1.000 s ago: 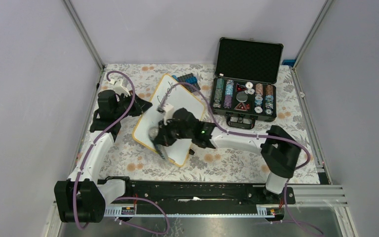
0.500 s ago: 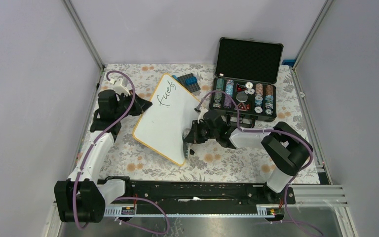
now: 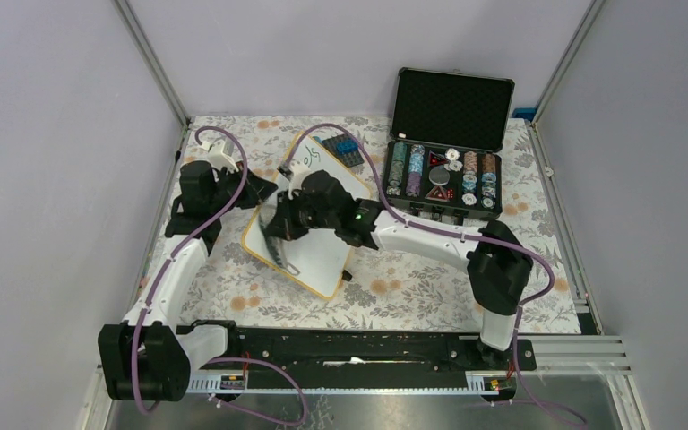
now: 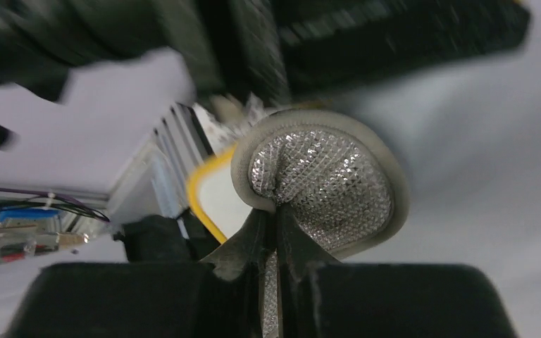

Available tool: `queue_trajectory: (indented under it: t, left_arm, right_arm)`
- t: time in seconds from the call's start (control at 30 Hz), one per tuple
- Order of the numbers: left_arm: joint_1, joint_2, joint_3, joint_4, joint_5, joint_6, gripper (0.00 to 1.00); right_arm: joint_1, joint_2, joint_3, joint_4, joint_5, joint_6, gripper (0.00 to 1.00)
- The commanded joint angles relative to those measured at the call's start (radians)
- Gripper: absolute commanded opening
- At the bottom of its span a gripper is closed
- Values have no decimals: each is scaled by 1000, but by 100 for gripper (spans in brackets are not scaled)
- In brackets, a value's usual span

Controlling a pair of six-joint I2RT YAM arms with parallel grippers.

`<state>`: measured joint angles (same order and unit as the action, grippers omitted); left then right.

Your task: Erase the whiteboard

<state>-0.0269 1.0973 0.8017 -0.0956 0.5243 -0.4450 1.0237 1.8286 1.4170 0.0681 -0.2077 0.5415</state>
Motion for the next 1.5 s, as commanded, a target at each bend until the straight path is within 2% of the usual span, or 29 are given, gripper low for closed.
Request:
queue_trajectory:
  t: [0.0,0.17,0.37,0.47,0.77,1.0,1.13,1.3,1.47]
  left_arm:
    - [-52,15,18,-55,62,13,0]
    - [-57,14,20,-54,71,14,0]
    - [-62,2,18,-55,75,12,0]
    - [-62,-1,16,-54,68,12,0]
    - [-63,10,19,-54,74,14,0]
    - [-64,19,25,-53,82,9,0]
    - [-64,18,22,-53,83,10,0]
    - [-65,9,21,-53,76,12,0]
    - [-65,10,21,-53,83,11,0]
  right_arm:
    - [-13,57,125,95,-4,-9,0]
    - [-123,121,116,89,-42,81,0]
    - [-281,65,-155,151,-16,128,0]
    - [-328,60,-197,137,-8,104,0]
    - [-306,112,-9,78,-56,78,0]
    - [-214,202,304,-44,-64,30,0]
    - [-219,227,369,-44,-32,35,0]
    - [-261,244,276,-42,-29,56,0]
    - [-337,193,29,24,-21,71,0]
